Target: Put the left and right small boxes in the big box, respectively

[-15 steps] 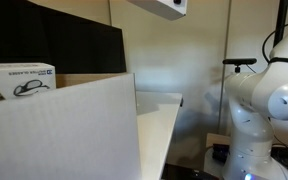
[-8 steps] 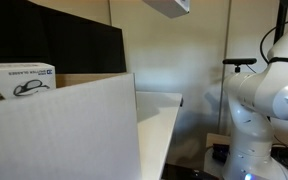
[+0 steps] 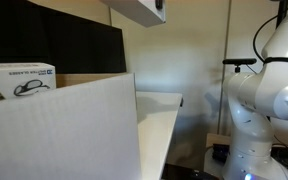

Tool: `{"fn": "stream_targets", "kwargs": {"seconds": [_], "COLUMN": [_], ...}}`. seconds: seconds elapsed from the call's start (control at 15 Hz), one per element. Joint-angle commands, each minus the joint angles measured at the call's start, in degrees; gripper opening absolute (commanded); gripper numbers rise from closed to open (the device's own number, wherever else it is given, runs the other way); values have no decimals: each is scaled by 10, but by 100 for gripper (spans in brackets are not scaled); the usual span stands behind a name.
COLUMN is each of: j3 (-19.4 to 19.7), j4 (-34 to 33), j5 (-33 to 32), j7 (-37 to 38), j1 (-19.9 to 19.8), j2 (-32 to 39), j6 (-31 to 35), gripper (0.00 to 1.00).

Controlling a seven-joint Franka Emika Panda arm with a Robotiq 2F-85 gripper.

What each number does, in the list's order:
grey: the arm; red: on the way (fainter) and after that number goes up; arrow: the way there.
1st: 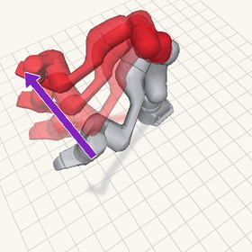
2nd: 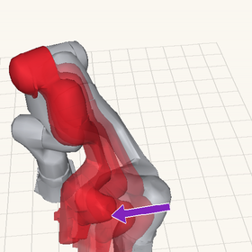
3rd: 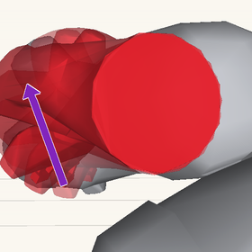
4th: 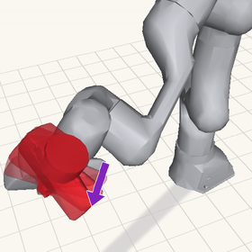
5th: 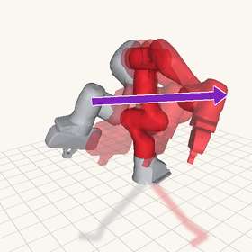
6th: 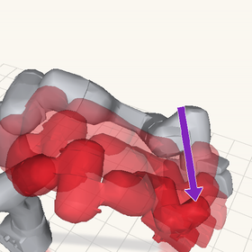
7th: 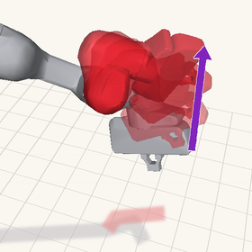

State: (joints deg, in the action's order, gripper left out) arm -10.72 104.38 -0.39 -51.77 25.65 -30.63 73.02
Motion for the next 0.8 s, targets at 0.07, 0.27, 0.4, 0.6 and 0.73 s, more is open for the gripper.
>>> {"fn": "stream_targets", "kwargs": {"seconds": [0.07,0.27,0.4,0.6,0.73], "j3": [-35,-56,-70,-97,-113], "j4": [-22,-43,-59,-91,-106], "j5": [-18,-22,-30,-53,-70], "j7": [-19,-10,-8,5,14], "j1": [-6,-8,-9,-7,-5], "j2": [67,121,155,211,247], "j6": [72,116,138,160,170], "gripper": [31,31,31,31,31]}}
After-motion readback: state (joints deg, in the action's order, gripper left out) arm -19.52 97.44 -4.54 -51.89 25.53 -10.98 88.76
